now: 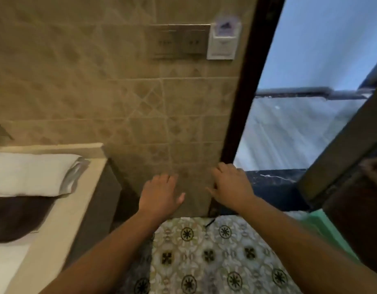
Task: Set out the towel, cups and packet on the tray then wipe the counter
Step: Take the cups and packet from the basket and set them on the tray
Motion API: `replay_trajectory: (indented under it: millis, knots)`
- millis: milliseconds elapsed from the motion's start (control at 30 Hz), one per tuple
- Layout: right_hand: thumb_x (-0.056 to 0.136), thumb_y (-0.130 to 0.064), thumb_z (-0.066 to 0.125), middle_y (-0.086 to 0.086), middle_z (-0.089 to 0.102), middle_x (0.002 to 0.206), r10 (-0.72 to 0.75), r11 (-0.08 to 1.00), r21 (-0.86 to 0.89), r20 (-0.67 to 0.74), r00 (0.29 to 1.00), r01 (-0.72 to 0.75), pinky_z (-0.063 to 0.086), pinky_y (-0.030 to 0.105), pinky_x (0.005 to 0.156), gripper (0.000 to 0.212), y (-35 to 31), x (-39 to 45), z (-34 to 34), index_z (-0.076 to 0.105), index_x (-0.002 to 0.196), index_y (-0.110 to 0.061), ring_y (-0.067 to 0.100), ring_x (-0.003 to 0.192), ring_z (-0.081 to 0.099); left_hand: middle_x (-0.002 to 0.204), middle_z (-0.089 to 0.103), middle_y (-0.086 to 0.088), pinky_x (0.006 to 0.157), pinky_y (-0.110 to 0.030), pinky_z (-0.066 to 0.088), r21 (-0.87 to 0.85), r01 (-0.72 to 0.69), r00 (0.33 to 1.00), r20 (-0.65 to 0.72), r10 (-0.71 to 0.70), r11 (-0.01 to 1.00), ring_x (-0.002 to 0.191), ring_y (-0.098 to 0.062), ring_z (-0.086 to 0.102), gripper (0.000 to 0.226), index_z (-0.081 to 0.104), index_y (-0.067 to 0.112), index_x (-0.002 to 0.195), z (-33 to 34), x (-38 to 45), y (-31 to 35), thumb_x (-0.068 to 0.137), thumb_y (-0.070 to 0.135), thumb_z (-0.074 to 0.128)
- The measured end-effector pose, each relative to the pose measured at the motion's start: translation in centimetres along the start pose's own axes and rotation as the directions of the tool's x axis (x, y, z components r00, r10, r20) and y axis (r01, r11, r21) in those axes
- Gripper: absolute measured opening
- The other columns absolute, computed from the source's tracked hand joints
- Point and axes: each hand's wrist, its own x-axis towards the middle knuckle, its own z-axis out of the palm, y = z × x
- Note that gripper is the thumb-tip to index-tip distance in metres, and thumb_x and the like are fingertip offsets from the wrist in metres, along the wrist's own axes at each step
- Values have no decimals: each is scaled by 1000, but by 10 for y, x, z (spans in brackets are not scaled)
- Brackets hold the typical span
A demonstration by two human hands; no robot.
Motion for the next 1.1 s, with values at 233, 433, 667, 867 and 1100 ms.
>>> replay_trajectory:
  millis: [233, 433, 667, 867, 1100]
  knots:
    - [83, -53, 58, 2, 53, 135, 324, 945, -26, -32, 946, -325, 42, 44, 94, 61, 206, -189, -22, 44, 137, -28, 27, 121, 50, 118, 63, -7, 81, -43, 48, -108, -354, 935, -5, 356, 929, 104, -31, 59, 56, 60, 15, 123, 38, 17, 268, 78, 47, 66]
    - [80, -54, 58, 2, 53, 130, 495, 865, -113, 26, 869, -489, 43, 41, 89, 63, 352, -336, -40, 45, 136, -29, 27, 115, 52, 122, 62, -8, 85, -45, 47, -201, -498, 863, -24, 504, 843, 107, -31, 57, 57, 57, 17, 126, 62, 7, 479, 83, 53, 58]
    - [82, -51, 60, 2, 52, 130, 581, 811, -101, 24, 814, -576, 44, 45, 92, 60, 468, -402, -48, 46, 134, -26, 27, 116, 51, 119, 62, -7, 82, -42, 49, -231, -606, 785, -20, 619, 761, 103, -28, 58, 53, 58, 17, 123, 83, 24, 627, 83, 53, 55]
    - [80, -52, 61, 1, 53, 128, 584, 807, -113, 0, 812, -580, 46, 47, 91, 57, 553, -403, -28, 50, 130, -26, 27, 115, 52, 111, 64, -10, 78, -41, 46, -219, -634, 769, -84, 634, 741, 99, -31, 60, 50, 62, 13, 117, 116, 73, 706, 82, 48, 62]
    - [82, -52, 59, 2, 51, 133, 553, 829, -112, 10, 833, -548, 43, 47, 92, 59, 658, -366, -22, 45, 134, -27, 27, 120, 49, 120, 62, -5, 87, -43, 46, -192, -588, 805, -38, 593, 786, 107, -27, 57, 51, 56, 20, 122, 139, 150, 764, 84, 54, 55]
